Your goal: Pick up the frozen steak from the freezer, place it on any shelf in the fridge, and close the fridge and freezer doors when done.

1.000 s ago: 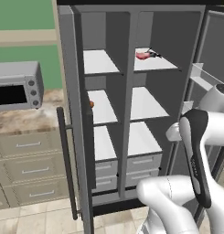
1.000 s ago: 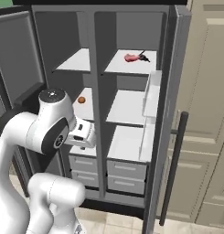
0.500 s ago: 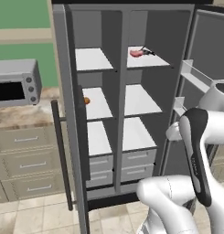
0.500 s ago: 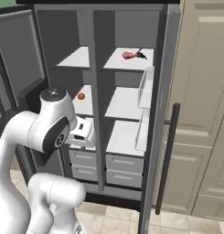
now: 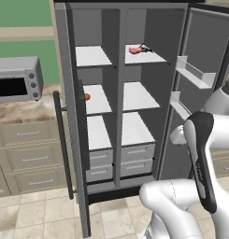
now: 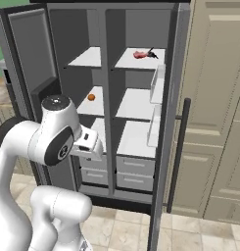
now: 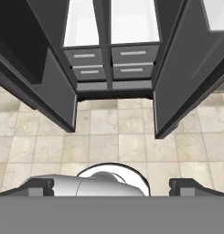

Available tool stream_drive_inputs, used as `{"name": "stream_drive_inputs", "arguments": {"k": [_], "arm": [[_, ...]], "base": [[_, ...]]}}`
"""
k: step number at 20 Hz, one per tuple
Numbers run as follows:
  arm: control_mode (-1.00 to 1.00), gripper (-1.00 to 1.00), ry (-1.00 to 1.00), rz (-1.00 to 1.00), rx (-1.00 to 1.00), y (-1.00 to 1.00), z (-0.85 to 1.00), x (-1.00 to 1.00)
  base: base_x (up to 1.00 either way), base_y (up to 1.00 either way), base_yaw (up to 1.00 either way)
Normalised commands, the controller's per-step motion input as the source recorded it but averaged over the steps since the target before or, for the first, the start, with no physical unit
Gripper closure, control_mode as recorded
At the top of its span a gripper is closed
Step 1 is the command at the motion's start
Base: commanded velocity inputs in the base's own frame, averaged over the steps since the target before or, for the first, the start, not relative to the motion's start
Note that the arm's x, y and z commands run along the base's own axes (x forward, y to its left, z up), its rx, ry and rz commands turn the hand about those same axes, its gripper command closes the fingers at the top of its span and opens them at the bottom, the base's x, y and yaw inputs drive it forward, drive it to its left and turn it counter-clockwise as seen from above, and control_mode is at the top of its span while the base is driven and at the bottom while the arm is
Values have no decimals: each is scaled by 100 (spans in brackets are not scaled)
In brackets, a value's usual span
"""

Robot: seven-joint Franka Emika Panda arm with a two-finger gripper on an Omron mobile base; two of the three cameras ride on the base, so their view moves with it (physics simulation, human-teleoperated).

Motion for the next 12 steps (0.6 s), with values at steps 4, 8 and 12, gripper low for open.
{"name": "stream_drive_inputs", "arguments": {"k": [4,8,12], "arm": [[-100,-100,0,0,0,0,0,0],[-100,-100,-2,0,-1,14,0,0],[-100,-100,-22,0,-8,79,13,-13]], "base": [[0,0,0],[0,0,0],[0,0,0]]}}
